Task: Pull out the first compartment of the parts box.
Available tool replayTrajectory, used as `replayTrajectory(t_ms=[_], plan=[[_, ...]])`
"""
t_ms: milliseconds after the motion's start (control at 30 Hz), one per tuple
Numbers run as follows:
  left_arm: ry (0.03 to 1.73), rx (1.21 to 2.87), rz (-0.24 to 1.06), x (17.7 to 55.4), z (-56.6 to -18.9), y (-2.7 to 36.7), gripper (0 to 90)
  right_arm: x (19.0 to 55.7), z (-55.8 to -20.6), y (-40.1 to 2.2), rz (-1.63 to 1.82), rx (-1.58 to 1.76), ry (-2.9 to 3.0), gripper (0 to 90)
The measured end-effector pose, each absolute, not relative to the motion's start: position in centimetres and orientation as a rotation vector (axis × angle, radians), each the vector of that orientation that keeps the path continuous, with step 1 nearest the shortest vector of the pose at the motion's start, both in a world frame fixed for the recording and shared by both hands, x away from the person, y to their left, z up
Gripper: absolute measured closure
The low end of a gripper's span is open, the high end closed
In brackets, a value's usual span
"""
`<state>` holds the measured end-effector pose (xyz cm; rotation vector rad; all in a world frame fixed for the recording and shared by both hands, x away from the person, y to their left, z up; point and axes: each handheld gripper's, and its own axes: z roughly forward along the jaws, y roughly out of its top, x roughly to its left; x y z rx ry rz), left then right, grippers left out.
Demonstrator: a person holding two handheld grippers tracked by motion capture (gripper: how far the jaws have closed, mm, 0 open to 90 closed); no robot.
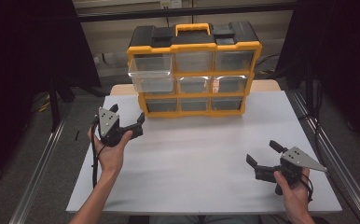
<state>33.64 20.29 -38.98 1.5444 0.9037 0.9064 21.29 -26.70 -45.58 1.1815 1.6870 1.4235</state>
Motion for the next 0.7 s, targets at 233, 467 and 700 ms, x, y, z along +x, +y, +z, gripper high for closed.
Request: replayTrajectory(t_ms=[233, 467, 700], plan=[[0.912, 1.559, 0.852, 32.3, -41.1, 21.3, 4.8, 21.3, -45.6, -26.8, 1.427, 1.185, 1.684, 0.1], [0.927, 1.580, 0.811, 30.6, -42.6, 22.4, 6.4, 21.3, -45.6, -26.8, 1.423, 1.186, 1.685, 0.3], [0.925, 1.578, 0.773, 28.2, -43.4, 23.9, 7.7, 21.3, -45.5, -26.7, 1.423, 1.180, 1.680, 0.4]])
